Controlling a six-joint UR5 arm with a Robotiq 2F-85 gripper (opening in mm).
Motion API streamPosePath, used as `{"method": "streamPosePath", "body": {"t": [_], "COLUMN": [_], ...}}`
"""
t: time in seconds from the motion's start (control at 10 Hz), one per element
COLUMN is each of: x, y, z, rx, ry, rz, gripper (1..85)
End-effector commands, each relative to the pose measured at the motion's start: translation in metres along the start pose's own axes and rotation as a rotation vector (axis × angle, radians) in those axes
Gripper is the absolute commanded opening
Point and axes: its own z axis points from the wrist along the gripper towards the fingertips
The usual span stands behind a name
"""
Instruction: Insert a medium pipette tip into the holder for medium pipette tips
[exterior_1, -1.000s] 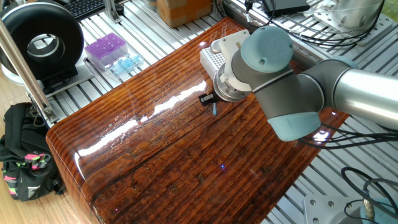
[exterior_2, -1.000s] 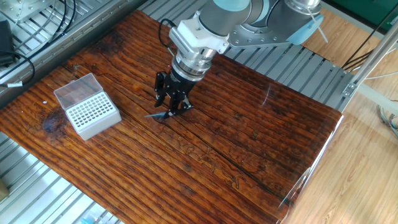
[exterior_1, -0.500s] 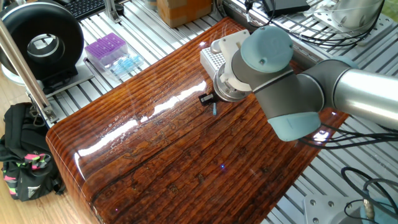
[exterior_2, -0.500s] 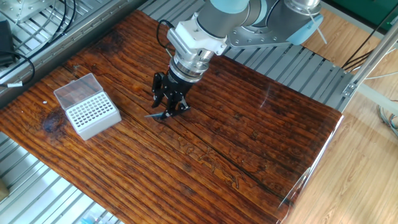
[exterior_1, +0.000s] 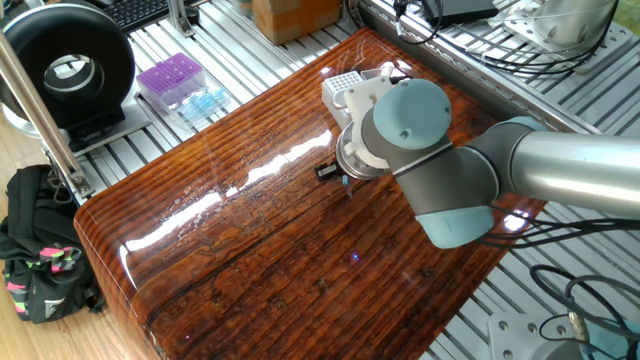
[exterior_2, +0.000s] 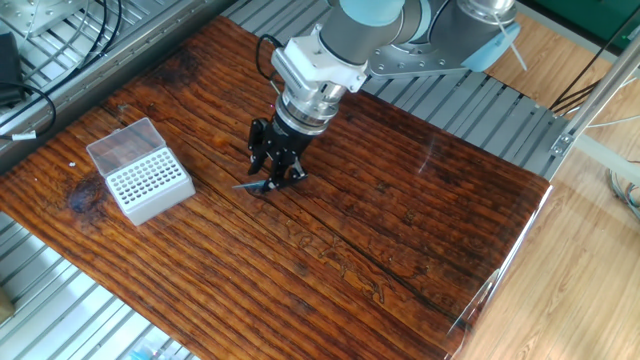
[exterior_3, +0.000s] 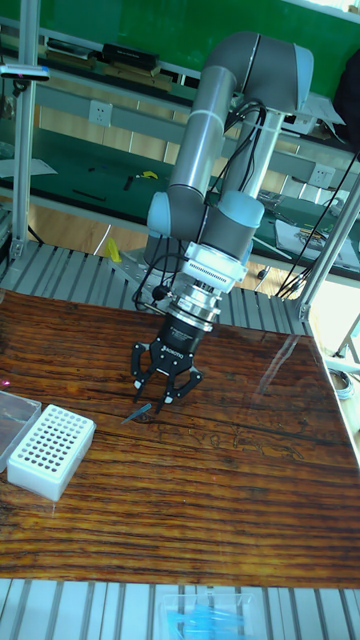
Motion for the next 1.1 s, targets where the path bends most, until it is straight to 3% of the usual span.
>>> {"method": "streamPosePath", "body": {"t": [0.0,0.5,0.7,1.0], "x": [0.0031,0.0064,0.0024,0.0054], "y": [-0.0033,0.0010,-0.0010,-0.0018], "z": [0.0029,0.0031,0.0053,0.0066], "rx": [0.013,0.002,0.010,0.018], "ry": [0.014,0.026,0.013,0.025], "rz": [0.036,0.065,0.064,0.067], "gripper": [41.3,40.3,40.3,39.3]}}
